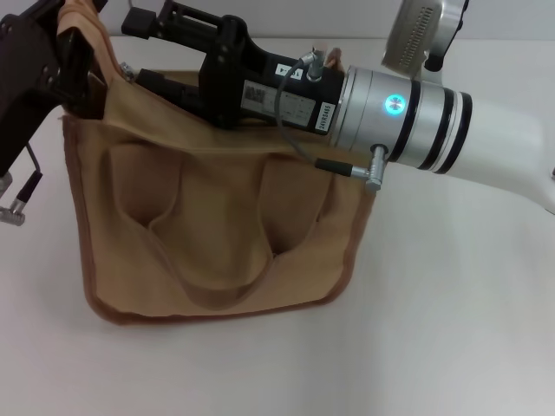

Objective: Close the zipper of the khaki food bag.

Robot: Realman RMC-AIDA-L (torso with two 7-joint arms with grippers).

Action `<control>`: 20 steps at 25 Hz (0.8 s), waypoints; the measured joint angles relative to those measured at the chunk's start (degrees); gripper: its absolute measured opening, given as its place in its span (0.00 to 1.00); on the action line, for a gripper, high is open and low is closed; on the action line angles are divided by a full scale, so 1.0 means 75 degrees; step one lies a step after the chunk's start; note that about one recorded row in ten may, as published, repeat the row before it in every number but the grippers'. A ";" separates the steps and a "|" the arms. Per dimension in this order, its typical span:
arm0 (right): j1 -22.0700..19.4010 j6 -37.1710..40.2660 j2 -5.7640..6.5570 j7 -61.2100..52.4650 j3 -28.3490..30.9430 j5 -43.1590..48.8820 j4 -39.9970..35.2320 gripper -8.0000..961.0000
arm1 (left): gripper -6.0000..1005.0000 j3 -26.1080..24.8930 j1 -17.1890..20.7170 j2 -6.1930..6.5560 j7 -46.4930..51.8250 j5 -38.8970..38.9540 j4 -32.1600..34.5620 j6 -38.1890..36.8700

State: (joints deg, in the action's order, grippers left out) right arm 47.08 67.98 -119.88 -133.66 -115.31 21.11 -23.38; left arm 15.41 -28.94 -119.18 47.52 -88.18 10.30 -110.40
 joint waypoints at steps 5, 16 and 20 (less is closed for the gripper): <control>-0.0003 -0.0051 0.0000 0.0021 -0.0003 -0.0027 0.0031 0.80 | 0.03 0.0030 -0.0081 0.0000 -0.0004 0.0009 -0.0059 0.0037; 0.0064 -0.0185 -0.0001 0.0086 0.0021 -0.0049 -0.0099 0.80 | 0.03 0.0031 -0.0125 0.0000 -0.0015 0.0001 -0.0103 0.0056; 0.0115 -0.0215 -0.0001 0.0102 0.0064 -0.0078 -0.0099 0.79 | 0.03 0.0042 -0.0125 -0.0001 -0.0018 -0.0012 -0.0153 0.0065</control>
State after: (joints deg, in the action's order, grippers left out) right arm 47.94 66.36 -119.89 -132.90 -114.83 20.53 -24.12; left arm 15.73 -29.88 -119.18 47.39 -88.27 9.15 -109.91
